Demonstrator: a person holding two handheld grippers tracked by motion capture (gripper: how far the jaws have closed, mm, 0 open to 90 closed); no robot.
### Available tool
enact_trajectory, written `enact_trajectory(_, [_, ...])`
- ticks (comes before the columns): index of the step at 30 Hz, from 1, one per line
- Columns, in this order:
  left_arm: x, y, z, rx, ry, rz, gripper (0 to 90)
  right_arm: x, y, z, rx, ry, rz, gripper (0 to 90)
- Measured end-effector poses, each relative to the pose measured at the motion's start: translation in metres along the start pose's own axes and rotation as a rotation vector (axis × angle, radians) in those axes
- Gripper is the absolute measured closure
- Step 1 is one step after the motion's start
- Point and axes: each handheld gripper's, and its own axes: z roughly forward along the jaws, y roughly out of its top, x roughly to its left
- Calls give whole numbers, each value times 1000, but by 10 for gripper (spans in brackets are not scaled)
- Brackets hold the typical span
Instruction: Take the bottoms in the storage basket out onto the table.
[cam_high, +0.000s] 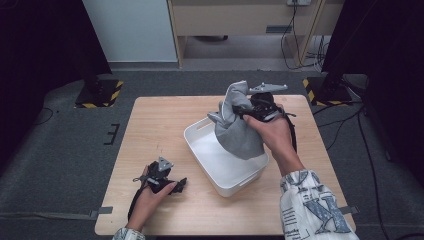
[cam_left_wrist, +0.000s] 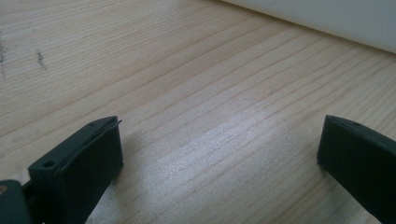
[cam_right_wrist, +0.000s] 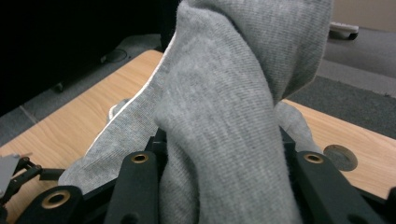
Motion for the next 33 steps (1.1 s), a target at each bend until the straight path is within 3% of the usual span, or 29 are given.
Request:
enact_trajectory(13, [0, 0, 0, 0, 1, 0, 0, -12, 6, -20, -30, -27, 49, 588])
enact_trajectory(33, [-1, 0, 0, 2, 0, 1, 0, -21, 23, -46, -70, -64, 39, 586])
